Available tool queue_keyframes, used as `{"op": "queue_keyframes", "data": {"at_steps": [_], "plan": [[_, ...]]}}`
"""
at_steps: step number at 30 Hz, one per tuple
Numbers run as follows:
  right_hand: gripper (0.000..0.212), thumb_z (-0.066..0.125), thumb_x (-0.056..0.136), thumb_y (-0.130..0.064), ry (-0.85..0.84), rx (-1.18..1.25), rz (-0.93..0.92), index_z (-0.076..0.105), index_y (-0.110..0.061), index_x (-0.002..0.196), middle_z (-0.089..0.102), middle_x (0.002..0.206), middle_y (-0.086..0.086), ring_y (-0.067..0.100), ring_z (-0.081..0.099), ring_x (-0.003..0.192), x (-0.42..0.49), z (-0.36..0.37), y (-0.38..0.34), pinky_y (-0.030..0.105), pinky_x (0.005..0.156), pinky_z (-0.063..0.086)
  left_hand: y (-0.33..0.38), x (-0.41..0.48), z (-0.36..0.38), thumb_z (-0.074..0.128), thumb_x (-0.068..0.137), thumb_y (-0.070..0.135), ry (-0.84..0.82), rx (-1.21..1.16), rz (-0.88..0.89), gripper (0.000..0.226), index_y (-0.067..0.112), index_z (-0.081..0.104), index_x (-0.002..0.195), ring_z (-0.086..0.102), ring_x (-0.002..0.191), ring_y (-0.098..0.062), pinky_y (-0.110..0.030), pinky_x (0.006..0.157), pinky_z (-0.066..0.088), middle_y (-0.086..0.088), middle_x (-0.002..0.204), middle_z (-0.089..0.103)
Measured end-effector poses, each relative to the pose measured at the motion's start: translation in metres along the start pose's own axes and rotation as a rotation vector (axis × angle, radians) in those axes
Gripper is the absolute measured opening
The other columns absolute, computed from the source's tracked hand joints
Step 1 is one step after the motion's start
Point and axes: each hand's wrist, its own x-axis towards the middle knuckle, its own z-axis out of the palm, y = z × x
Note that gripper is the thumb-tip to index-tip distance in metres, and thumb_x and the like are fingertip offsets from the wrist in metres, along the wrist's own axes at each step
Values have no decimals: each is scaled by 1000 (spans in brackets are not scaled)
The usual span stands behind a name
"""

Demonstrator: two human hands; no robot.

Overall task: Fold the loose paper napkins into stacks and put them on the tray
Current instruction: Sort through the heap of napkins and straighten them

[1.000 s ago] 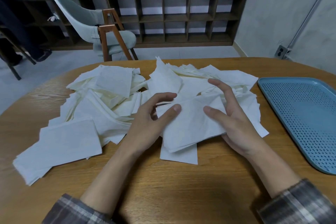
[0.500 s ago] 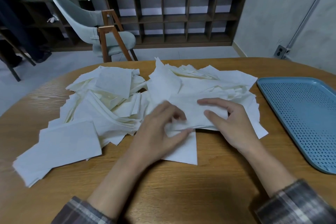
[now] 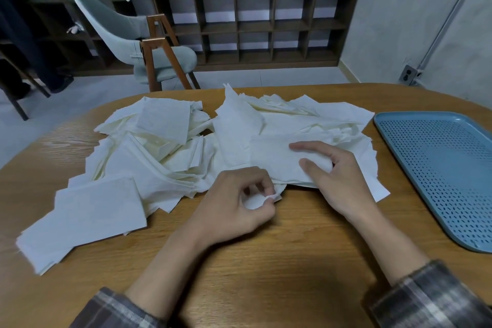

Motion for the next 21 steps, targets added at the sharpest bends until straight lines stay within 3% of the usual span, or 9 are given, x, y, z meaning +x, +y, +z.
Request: {"op": "queue_keyframes", "data": {"at_steps": [3, 7, 9, 11, 13, 15, 19, 21], "plan": [[37, 63, 98, 2, -4, 13, 15, 80, -29, 111, 74, 117, -27, -12, 58, 121, 1, -1, 3, 1, 98, 37, 6, 0, -9, 65, 81, 25, -10, -213, -57, 8, 21, 62, 75, 68, 86, -14, -23, 77, 49, 5, 84, 72], [31, 63, 101, -3, -37, 52, 32, 80, -28, 110, 74, 115, -28, -16, 57, 118, 1, -1, 0, 2, 99, 36, 8, 1, -14, 60, 83, 3, 50, -416, -71, 14, 14, 60, 74, 63, 77, -15, -15, 71, 42, 1, 72, 64], [21, 62, 104, -22, -73, 181, 82, 82, -26, 109, 75, 119, -22, -11, 58, 121, 2, -2, -2, 16, 108, 38, 9, 2, -15, 61, 86, 8, 130, -454, -96, 10, 11, 59, 76, 43, 63, -17, -16, 61, 32, 1, 62, 48], [40, 57, 101, -54, -135, 333, 153, 83, -24, 109, 75, 126, -10, 7, 61, 129, 2, -2, -3, 39, 118, 39, 8, 2, -16, 65, 90, 12, 223, -477, -146, 12, 8, 61, 80, 33, 61, -23, -20, 56, 26, -4, 59, 41], [53, 59, 93, -67, -174, 475, 206, 84, -23, 109, 76, 126, 1, 19, 67, 125, 0, -2, -5, 47, 115, 43, 5, 4, -15, 70, 97, 13, 295, -469, -232, 13, 10, 65, 85, 38, 61, -15, -19, 57, 29, 6, 58, 47], [46, 64, 89, -57, -223, 570, 223, 84, -20, 108, 77, 124, 7, 23, 71, 120, -4, -1, -8, 46, 113, 45, 2, 6, -11, 70, 99, 17, 349, -454, -315, 11, 15, 69, 88, 42, 62, -10, -21, 59, 33, 12, 60, 53], [20, 68, 98, -25, -154, 367, 145, 81, -17, 111, 80, 116, -2, 15, 74, 112, -8, 2, -12, 35, 102, 52, 1, 8, -9, 75, 96, 23, 400, -490, -340, 5, 18, 74, 97, 53, 63, 1, -14, 58, 40, 13, 75, 67], [18, 67, 100, -17, -125, 298, 129, 79, -19, 114, 80, 115, -8, 9, 73, 111, -8, 2, -15, 29, 98, 53, 3, 7, -9, 80, 92, 21, 370, -484, -320, 14, 21, 75, 105, 59, 65, 3, -11, 56, 43, 11, 85, 71]]}}
